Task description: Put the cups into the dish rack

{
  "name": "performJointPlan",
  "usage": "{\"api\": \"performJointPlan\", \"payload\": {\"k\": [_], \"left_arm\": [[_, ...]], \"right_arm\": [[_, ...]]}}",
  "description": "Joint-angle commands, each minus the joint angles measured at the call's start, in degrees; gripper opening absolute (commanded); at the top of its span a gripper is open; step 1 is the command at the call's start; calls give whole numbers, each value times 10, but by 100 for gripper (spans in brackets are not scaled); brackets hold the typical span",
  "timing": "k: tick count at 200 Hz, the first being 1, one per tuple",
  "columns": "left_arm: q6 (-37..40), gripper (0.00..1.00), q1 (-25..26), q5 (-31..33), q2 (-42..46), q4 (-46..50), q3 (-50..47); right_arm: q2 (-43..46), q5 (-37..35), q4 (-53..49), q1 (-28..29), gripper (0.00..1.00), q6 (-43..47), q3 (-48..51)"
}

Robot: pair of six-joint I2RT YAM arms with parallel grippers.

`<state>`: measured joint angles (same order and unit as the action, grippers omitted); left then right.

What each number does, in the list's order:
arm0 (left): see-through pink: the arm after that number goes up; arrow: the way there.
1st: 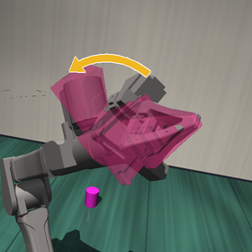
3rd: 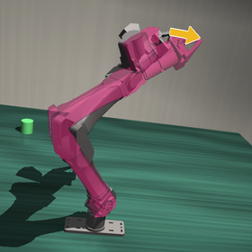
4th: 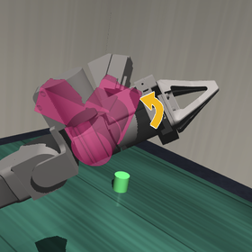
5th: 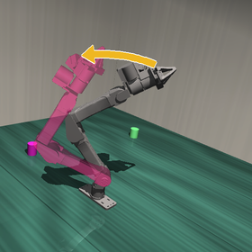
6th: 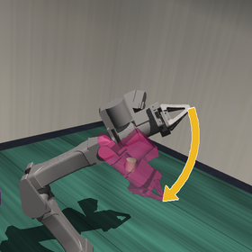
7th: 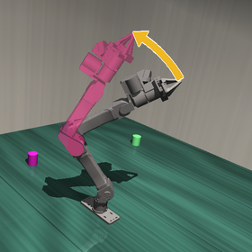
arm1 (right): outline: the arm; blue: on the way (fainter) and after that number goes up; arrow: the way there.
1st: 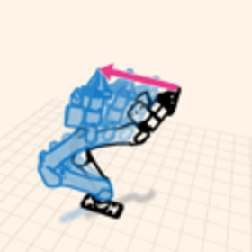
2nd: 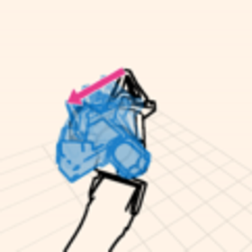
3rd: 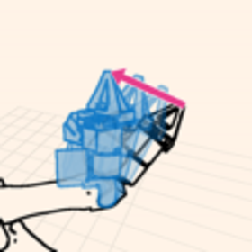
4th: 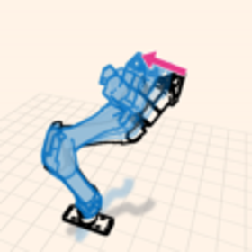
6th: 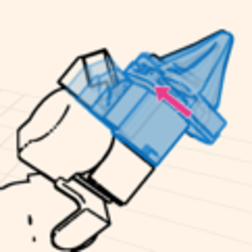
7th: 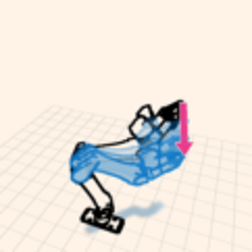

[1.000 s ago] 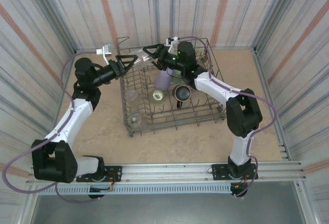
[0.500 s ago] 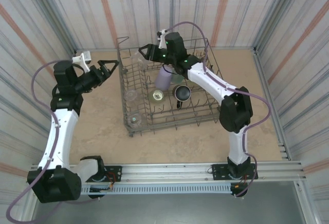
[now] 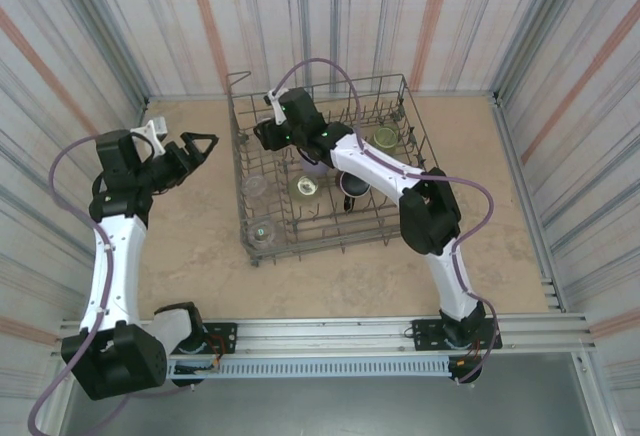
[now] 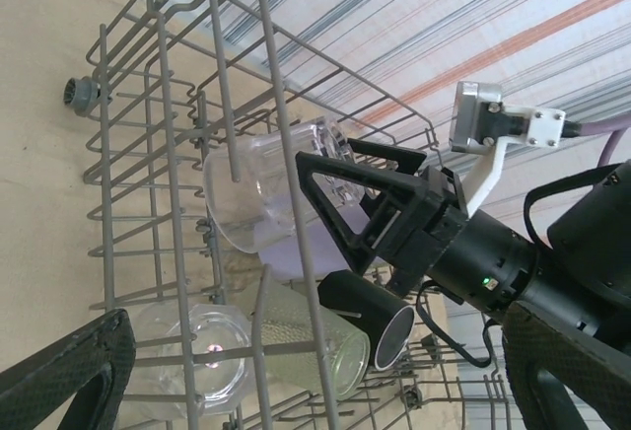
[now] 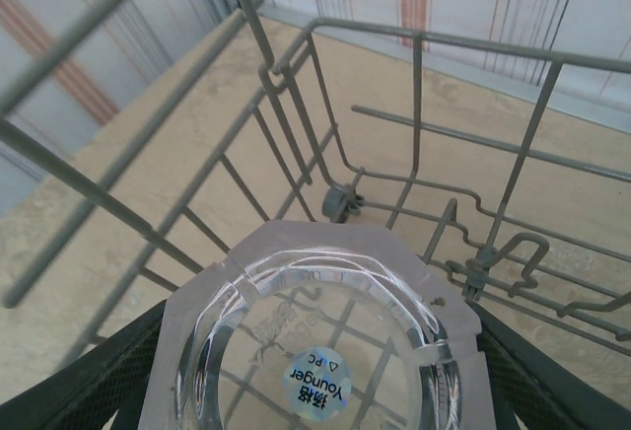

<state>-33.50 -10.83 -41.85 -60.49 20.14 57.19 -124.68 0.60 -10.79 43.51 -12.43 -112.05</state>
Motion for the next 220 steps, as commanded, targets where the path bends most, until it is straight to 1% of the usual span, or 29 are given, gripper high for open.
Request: {"api": "performJointPlan", "payload": {"k": [1,110,188,205,220], "left_arm": [[19,99,-4,5,-3,16,-9],[17,99,-16,5,-6,11,-34],[22,99,-20,3,-10,10,-44],[22,99,-21,4,-11,10,-45],[22,99,-21,4,-10,10,-46]], "right_arm": [[-21,-18,17,2,37,33,-37],[-52,12,70,31,36,47,-48],[-99,-5,41,35,37,62,-68],[-107,-7,31,35,40,64,-77],[-111,-11,22,35,47,66,-80]]}}
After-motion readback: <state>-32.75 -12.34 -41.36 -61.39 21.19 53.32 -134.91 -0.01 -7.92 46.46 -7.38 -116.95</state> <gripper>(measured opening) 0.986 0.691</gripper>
